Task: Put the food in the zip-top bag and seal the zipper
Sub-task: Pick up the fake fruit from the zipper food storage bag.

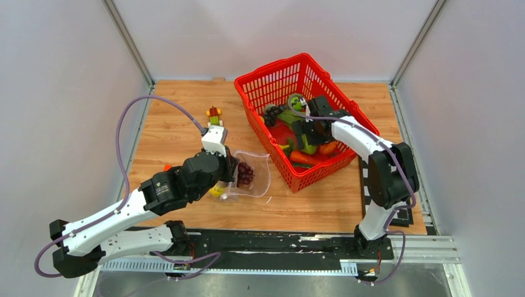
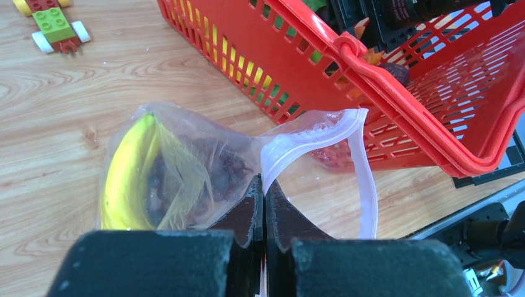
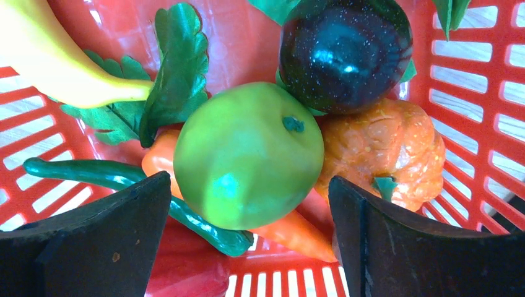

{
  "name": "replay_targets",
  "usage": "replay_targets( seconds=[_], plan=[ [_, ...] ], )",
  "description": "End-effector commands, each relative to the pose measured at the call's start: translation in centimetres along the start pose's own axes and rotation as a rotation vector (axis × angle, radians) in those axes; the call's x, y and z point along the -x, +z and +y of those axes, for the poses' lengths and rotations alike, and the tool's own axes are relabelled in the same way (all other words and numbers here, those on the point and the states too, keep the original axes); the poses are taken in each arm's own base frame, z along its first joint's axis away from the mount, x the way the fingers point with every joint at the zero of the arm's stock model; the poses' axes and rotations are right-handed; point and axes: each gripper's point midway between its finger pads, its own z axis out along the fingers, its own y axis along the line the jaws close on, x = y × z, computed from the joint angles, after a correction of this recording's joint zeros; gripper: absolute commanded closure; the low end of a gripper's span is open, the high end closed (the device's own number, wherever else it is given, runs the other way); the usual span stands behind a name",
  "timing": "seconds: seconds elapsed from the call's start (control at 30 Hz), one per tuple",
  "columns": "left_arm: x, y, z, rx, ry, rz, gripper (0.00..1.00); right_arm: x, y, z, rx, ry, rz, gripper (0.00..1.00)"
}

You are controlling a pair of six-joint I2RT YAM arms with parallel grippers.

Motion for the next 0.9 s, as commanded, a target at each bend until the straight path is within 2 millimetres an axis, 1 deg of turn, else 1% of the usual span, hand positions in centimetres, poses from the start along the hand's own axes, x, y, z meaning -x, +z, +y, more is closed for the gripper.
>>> replay_targets(
  seconds=[0.0,0.07,0.13,0.23,0.33,0.4,0.47,0.57,0.63,0.7,0.77,0.87],
  plan=[
    [0.9,-0.1,-0.4,-0.019,-0.017,-0.033,1.00,2.2,0.9,0.7,0.031,0.052,-0.060,0.02],
    [0.9,-0.1,-0.3,-0.016,-0.018,-0.034,1.00,2.2,1.4,0.7,0.030,0.057,-0.070,0.06],
    [0.9,-0.1,-0.3,-0.015,-0.016,-0.033,1.00,2.3,1.3,0.9,0.042,0.060,-0.088,0.24],
    [0.9,0.0,-0.3,-0.014,-0.016,-0.033,1.00,3.0,0.1,0.6,0.028,0.068,-0.138,0.41],
    [0.9,0.0,-0.4,-0.015,-0.014,-0.031,1.00,3.8,-1.9,0.5,0.018,0.073,-0.189,0.50],
    [0.9,0.0,-0.4,-0.016,-0.015,-0.030,1.00,4.5,-3.9,0.6,0.029,0.075,-0.242,0.54],
    [0.9,-0.1,-0.4,-0.017,-0.015,-0.033,1.00,5.2,-6.4,1.1,0.061,0.079,-0.307,0.57],
    [1.2,-0.1,-0.4,-0.018,-0.016,-0.037,1.00,6.3,-10.9,1.6,0.096,0.090,-0.436,0.58],
    [1.2,-0.2,-0.5,-0.020,-0.015,-0.038,1.00,6.6,-13.7,2.1,0.131,0.094,-0.509,0.58],
    [1.3,-0.2,-0.5,-0.021,-0.017,-0.041,1.00,6.7,-16.2,3.2,0.202,0.092,-0.570,0.59],
    [1.4,-0.1,-0.7,-0.025,-0.019,-0.043,1.00,6.5,-19.4,4.8,0.305,0.067,-0.643,0.59],
    [1.5,-0.1,-0.9,-0.033,-0.022,-0.043,1.00,5.9,-22.8,7.1,0.453,0.039,-0.725,0.59]
  ],
)
